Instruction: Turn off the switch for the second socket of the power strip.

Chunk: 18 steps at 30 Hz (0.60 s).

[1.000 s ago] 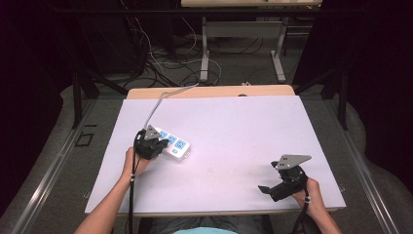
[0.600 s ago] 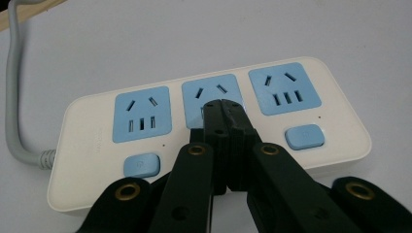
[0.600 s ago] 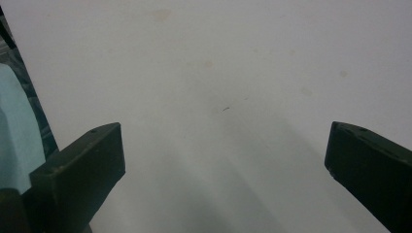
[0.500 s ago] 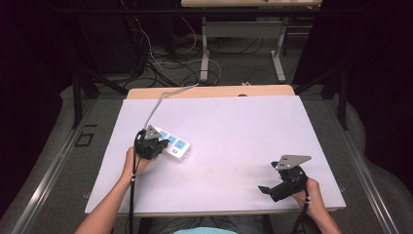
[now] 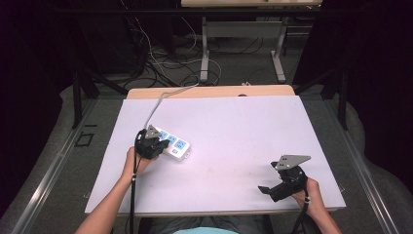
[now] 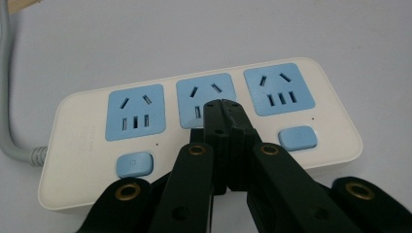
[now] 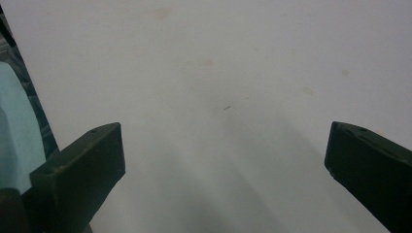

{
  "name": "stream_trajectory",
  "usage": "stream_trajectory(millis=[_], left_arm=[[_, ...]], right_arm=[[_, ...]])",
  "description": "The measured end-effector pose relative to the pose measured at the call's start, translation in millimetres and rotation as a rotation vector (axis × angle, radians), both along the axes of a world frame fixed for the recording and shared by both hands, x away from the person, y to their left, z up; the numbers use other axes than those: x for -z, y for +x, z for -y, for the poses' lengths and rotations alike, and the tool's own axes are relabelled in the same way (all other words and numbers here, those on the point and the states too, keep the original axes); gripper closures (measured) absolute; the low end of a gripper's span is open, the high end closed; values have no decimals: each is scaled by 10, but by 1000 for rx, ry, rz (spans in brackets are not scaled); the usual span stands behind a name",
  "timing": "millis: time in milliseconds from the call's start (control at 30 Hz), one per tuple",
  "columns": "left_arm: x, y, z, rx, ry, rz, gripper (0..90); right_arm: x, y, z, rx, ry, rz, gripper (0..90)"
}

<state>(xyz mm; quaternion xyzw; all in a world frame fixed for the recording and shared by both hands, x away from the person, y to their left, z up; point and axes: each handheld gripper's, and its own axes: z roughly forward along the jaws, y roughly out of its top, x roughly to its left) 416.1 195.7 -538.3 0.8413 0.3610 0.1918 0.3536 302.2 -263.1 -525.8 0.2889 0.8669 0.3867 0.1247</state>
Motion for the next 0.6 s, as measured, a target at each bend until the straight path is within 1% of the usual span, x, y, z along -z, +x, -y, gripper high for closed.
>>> stream_trajectory(millis=[100,167,233,267,300,333,533,600], left_arm=[[1,3,-7,0,-5,-4,900],[-2,5,-13,-2,-8,-15,900],[-2,8,-26,-2,-20,-25,900],[5,17,-31,-2,-29,-18,900],[8,15,-38,-4,-38,-24,900],[9,19,-43,-3,-41,-24,900],[11,15,-41,-9,-43,-25,900],[12,10,-42,-13,-45,-31,900]], right_arm=[[0,-1,0,-1,0,2,6],[1,-2,-1,0,0,-1,6],[7,0,-5,2,6,7,6],[8,0,-5,2,6,7,6],[8,-1,-5,2,6,7,6],[8,2,-2,-6,5,9,6],[8,-3,-8,-3,5,4,6],[8,-4,-9,-3,5,3,6]])
